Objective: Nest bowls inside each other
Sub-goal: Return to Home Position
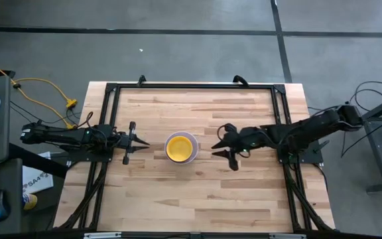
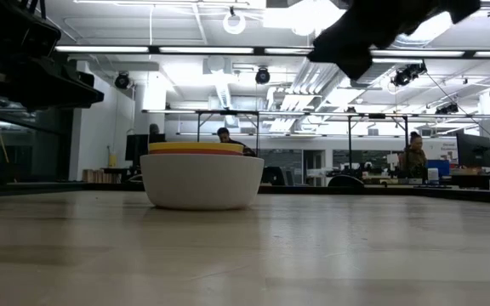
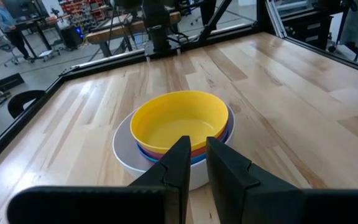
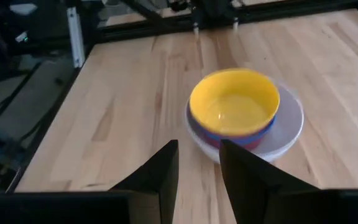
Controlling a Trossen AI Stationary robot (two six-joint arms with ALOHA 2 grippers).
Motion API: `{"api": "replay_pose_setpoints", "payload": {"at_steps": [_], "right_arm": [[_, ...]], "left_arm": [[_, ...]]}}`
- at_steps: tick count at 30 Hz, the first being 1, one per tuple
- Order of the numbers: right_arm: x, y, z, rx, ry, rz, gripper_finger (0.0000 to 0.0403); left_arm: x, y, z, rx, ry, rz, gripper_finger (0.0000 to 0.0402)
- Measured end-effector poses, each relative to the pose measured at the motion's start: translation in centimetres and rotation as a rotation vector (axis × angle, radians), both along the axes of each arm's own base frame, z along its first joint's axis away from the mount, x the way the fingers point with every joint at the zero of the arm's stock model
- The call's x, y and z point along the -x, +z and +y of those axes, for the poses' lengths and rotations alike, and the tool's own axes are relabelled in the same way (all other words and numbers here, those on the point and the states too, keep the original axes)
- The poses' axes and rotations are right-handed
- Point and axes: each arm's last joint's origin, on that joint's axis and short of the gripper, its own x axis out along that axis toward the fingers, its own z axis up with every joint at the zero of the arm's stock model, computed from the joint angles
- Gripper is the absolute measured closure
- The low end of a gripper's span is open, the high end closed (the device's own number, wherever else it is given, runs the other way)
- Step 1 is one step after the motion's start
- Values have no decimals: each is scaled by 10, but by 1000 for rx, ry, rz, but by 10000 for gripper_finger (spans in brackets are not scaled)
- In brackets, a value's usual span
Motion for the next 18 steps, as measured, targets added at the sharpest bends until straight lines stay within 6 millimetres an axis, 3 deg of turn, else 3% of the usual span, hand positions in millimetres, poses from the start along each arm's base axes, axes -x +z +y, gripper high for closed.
{"api": "replay_pose_setpoints", "payload": {"at_steps": [10, 18], "right_arm": [[45, -25, 4, -4, 56, -70, 293], [70, -40, 5, -4, 95, -175, 293]], "left_arm": [[0, 0, 0, 0, 0, 0, 350], [0, 0, 0, 0, 0, 0, 350]]}}
